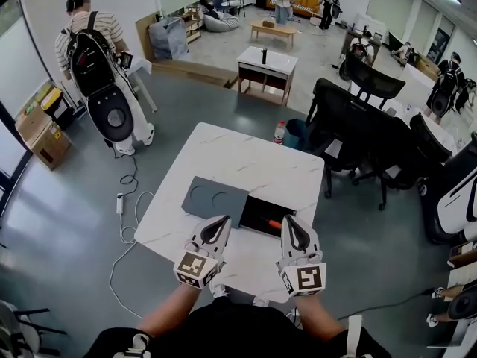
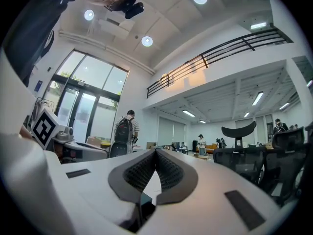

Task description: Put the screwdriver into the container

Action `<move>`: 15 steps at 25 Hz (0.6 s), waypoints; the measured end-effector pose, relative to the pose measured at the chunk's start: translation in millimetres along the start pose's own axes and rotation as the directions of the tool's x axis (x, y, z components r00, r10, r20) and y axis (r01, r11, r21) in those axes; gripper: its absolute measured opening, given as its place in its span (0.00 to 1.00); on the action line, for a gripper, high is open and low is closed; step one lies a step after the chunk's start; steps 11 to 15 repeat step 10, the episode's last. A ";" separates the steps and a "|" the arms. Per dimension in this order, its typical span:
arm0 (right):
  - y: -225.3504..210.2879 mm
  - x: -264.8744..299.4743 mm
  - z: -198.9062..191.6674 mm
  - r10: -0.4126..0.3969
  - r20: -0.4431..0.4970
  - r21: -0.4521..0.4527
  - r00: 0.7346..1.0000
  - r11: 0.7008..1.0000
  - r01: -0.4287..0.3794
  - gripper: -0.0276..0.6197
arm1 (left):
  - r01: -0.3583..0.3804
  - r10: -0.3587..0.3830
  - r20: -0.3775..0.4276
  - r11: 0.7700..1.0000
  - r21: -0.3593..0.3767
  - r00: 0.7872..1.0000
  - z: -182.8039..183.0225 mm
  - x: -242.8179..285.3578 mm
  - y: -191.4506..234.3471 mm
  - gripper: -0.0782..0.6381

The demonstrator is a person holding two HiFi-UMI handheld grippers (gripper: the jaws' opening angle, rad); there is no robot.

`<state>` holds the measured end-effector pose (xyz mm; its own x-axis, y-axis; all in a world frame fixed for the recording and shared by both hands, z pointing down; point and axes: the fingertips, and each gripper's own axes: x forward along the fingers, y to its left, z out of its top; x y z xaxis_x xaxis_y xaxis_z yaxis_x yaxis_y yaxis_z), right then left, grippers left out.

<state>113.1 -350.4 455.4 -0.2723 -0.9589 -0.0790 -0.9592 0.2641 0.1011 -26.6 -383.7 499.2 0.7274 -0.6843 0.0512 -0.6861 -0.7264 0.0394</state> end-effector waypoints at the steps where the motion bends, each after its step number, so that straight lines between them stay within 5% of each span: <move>1: -1.1 -0.7 0.4 0.000 -0.001 0.001 1.000 1.000 0.000 0.08 | 0.001 -0.001 0.000 1.000 0.000 1.000 1.1 0.4 -1.7 0.12; 15: -8.1 -6.3 -0.8 -0.005 -0.006 -0.005 1.000 1.000 0.004 0.08 | 0.009 -0.009 0.004 1.000 -0.001 1.000 1.4 1.9 -12.2 0.12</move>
